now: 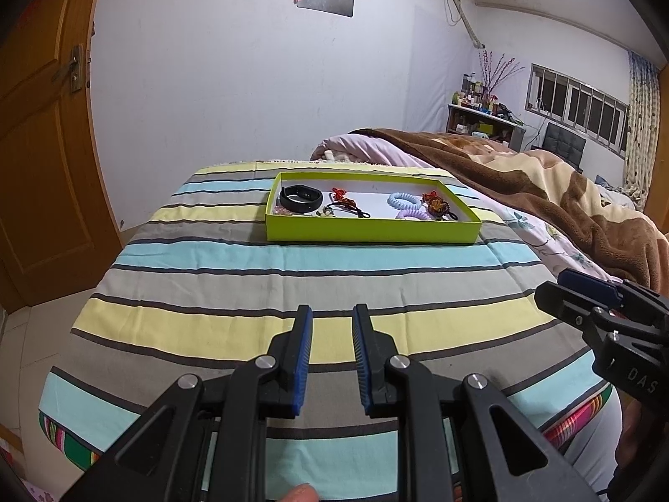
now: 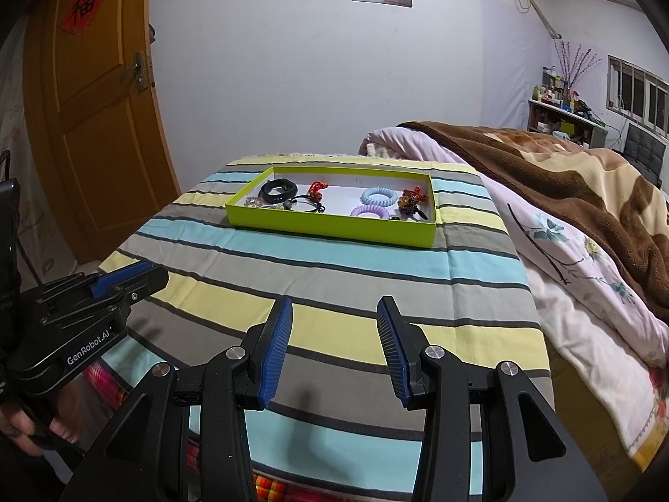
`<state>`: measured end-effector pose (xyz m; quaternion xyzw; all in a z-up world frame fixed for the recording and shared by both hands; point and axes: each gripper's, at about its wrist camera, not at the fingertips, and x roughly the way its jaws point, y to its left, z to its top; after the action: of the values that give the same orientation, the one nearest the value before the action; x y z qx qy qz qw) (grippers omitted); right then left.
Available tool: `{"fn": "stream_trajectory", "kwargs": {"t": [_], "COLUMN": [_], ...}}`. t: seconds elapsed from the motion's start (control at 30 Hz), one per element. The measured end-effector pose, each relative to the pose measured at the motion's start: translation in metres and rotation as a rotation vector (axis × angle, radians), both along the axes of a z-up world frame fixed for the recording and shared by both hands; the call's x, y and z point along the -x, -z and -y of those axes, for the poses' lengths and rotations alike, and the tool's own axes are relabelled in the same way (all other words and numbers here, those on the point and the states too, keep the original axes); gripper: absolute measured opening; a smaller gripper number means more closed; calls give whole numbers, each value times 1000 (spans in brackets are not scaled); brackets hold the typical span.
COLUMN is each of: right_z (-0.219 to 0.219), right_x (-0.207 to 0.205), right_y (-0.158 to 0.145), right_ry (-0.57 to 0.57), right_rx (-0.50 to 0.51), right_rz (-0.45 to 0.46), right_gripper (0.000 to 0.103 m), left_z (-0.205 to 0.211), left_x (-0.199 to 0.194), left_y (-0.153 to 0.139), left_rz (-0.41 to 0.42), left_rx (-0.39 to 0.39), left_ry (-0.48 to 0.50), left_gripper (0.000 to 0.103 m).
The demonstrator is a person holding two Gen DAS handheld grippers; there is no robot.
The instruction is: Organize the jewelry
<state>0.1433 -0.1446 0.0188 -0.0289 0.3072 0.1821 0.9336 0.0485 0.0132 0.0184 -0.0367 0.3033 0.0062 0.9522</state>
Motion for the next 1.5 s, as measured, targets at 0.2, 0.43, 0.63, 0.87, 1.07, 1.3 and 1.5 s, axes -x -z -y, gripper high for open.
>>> {"fn": "stream_trajectory", "kwargs": {"t": [0.2, 0.43, 0.63, 0.87, 1.07, 1.3, 1.5], "right_z": [1, 1, 1, 1, 1, 1, 2], "right_x": [0, 0, 0, 0, 0, 0, 1], "right_y": [0, 0, 0, 0, 0, 0, -1], "right_ry": [0, 0, 0, 0, 0, -1, -2], "right_rx": [0, 0, 0, 0, 0, 0, -1], "right_rz": [0, -2, -2, -3, -3, -4, -4], "right_gripper": [43, 43, 43, 43, 43, 43, 43], "left_z": [0, 2, 3, 3, 5, 6, 8], "left_x": [-1, 0, 0, 0, -1, -1, 0], "left_y": [0, 0, 1, 2, 2, 3, 3], "left_rz": [0, 3, -2, -8, -9, -13, -10], "left_rx": [-6, -18, -20, -22, -26, -24, -36], "left_ry": [0, -3, 0, -3, -10, -5, 3], "left_gripper": [20, 20, 20, 20, 20, 20, 20]}}
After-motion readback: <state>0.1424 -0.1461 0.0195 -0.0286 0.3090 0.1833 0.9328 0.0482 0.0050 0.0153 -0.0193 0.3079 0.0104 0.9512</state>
